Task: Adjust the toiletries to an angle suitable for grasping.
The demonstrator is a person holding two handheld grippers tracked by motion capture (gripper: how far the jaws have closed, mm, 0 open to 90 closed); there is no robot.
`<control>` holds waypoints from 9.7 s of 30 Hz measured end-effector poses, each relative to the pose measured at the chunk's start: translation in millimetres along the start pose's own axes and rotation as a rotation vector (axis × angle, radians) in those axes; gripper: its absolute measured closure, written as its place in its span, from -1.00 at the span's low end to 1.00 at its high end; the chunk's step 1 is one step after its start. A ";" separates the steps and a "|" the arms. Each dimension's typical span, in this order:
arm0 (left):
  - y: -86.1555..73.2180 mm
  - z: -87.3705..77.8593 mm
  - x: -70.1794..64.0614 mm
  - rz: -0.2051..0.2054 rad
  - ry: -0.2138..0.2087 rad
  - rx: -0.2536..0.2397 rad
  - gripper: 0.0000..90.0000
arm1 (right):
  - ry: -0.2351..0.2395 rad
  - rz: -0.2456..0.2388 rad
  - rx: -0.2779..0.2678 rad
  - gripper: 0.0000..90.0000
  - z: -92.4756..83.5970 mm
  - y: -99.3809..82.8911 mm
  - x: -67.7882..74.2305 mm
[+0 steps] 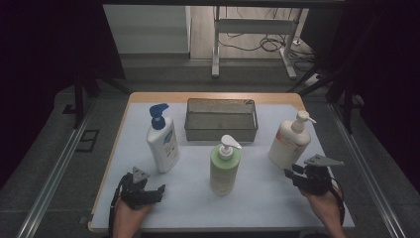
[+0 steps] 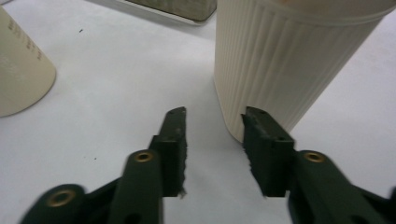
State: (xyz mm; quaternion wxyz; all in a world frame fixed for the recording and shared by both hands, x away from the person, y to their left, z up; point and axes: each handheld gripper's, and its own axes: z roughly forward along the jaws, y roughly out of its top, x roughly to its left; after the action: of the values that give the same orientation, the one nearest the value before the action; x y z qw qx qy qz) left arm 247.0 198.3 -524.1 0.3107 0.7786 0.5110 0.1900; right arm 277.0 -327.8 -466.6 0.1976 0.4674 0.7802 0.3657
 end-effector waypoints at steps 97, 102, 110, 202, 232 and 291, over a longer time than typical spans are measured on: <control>0.0 0.0 0.2 -0.001 -0.001 0.000 -0.76 | 0.010 -0.045 0.010 -0.19 -16.0 100.3 -21.8; 0.0 0.1 0.2 -0.002 -0.001 -0.001 -0.77 | 0.022 -0.051 0.007 -0.19 -18.6 106.4 -17.0; 0.0 0.2 0.2 -0.002 -0.001 -0.001 -0.77 | 0.035 -0.062 -0.002 -0.18 -20.7 118.9 -8.4; -0.1 0.3 0.1 -0.002 0.000 -0.003 -0.76 | 0.100 -0.099 -0.140 -0.18 84.8 267.6 88.6; -0.1 0.2 0.3 -0.002 -0.002 -0.002 -0.76 | 0.086 -0.105 -0.180 -0.18 146.8 280.4 109.6; -0.2 0.2 0.2 0.001 -0.001 -0.001 -0.76 | 0.109 -0.135 -0.082 -0.21 172.9 216.8 105.7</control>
State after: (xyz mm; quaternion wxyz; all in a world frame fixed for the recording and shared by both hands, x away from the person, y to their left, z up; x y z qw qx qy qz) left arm 247.1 198.5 -524.3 0.3111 0.7789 0.5103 0.1900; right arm 464.9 -104.6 -412.4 0.1981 0.3847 0.8040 0.4079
